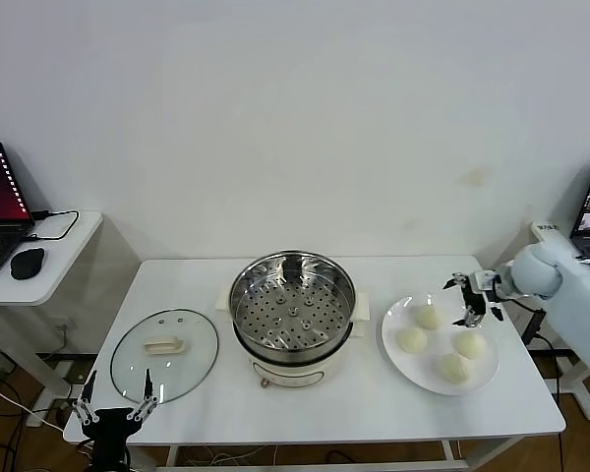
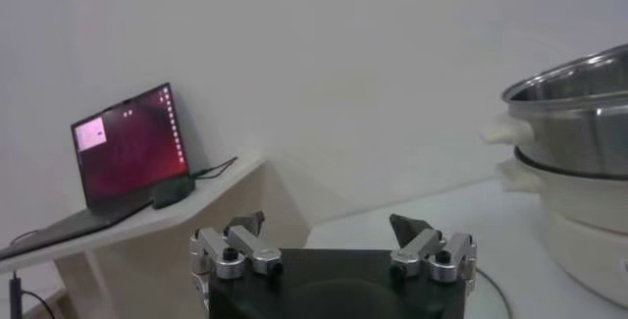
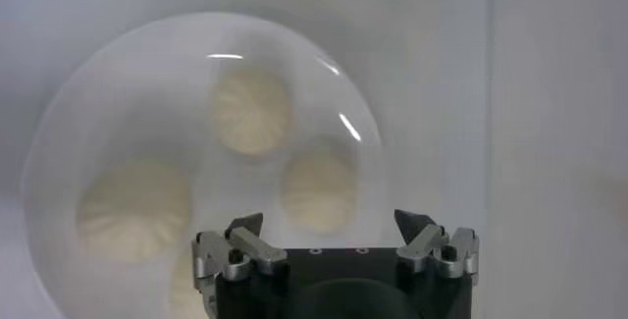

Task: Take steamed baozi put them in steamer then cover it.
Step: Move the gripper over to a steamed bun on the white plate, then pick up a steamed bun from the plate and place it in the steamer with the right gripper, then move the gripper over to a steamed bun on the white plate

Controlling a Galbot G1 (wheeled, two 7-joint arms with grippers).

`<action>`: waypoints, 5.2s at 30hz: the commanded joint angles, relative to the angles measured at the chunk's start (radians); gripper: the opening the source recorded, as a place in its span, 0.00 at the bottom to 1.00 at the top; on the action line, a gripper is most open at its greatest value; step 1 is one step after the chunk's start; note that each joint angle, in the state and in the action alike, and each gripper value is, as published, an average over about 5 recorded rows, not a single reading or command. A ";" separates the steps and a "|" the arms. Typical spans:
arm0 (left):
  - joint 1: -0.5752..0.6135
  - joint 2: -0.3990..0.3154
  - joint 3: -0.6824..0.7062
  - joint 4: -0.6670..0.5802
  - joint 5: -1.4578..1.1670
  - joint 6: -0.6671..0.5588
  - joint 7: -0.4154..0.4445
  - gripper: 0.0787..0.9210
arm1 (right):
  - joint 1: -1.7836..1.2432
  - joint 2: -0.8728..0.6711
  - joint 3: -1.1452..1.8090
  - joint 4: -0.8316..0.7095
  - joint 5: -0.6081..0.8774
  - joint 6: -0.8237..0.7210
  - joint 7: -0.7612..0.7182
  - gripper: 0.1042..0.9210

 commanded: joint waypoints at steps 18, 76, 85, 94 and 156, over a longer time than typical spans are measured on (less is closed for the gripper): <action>-0.018 0.009 -0.031 0.018 -0.020 0.000 0.001 0.88 | 0.054 0.176 -0.070 -0.254 -0.134 0.023 0.013 0.88; -0.058 0.024 -0.031 -0.012 -0.053 0.000 -0.003 0.88 | 0.887 0.194 -0.764 0.314 0.539 -0.012 0.020 0.65; -0.062 0.031 -0.061 -0.011 -0.062 0.004 -0.002 0.88 | 0.782 0.404 -0.791 0.227 0.419 0.106 0.080 0.64; -0.065 0.025 -0.069 -0.008 -0.061 0.008 -0.001 0.88 | 0.649 0.486 -0.788 0.099 0.245 0.246 0.129 0.64; -0.102 0.071 -0.063 -0.026 -0.090 0.044 0.009 0.88 | 0.606 -0.319 -0.765 0.562 0.396 -0.357 0.020 0.88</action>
